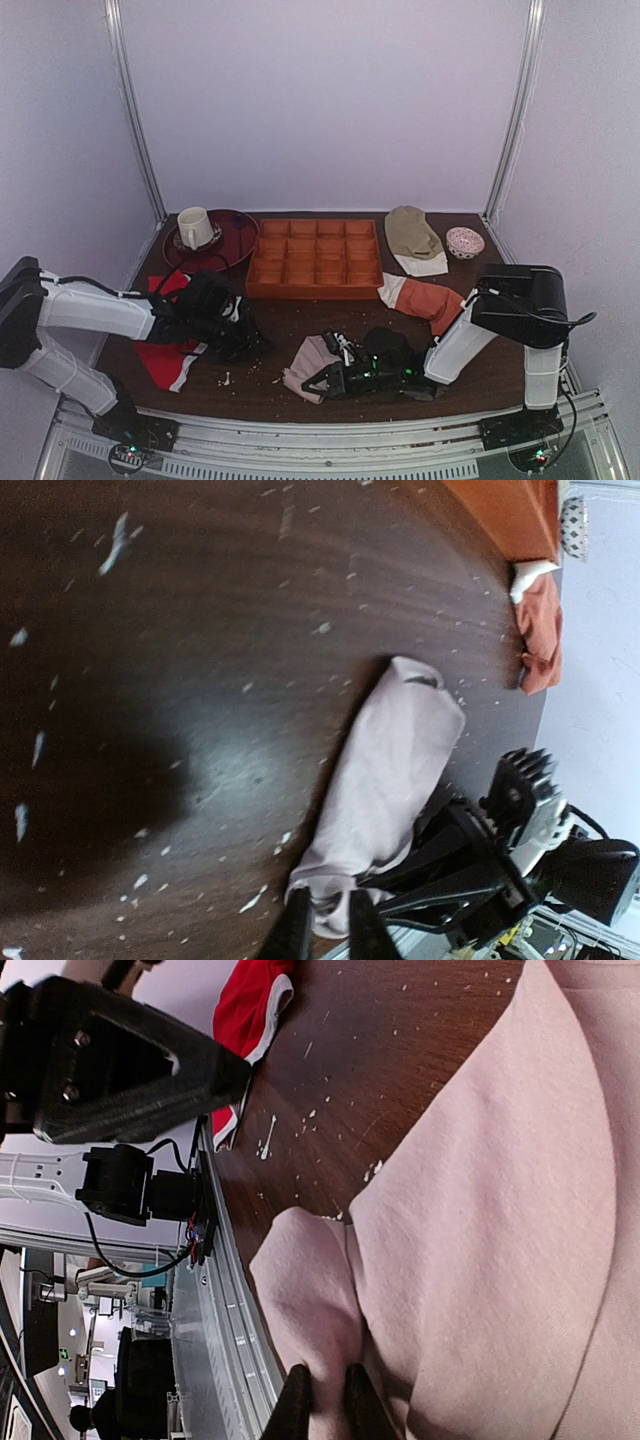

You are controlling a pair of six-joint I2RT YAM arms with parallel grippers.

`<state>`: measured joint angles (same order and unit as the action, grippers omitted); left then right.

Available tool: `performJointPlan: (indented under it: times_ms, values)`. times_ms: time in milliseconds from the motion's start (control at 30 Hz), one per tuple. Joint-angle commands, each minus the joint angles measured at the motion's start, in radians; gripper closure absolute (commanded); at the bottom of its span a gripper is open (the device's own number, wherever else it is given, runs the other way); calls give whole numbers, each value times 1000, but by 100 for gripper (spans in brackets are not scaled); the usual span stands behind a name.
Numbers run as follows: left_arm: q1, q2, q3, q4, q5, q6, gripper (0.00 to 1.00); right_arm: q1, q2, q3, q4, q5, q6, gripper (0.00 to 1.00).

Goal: Roll the underwear
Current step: Roll the underwear at the center of the board.

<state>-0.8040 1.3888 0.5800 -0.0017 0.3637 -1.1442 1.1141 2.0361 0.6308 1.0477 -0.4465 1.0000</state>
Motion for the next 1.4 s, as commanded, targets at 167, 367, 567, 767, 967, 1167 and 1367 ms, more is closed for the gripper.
performJointPlan:
  times_ms: [167,367,567,767,967,1167,1367]
  values:
    - [-76,-55,-154,153,36,-143,56,2,125,-37,-360,42,-73,100]
    - [-104,56,-248,459,38,-232,48,1,112,-33,-371,44,-79,100]
    - [-147,225,-249,653,47,-296,50,1,102,-35,-380,47,-83,100]
    - [-162,320,-270,788,48,-352,54,-2,90,-48,-377,51,-81,100]
    - [-164,312,-244,701,51,-319,63,-2,92,-49,-377,45,-84,100]
    - [-164,324,-230,683,50,-320,99,-3,87,-43,-387,45,-89,100]
    - [-165,308,-227,646,41,-313,100,0,36,-17,-490,78,-167,97]
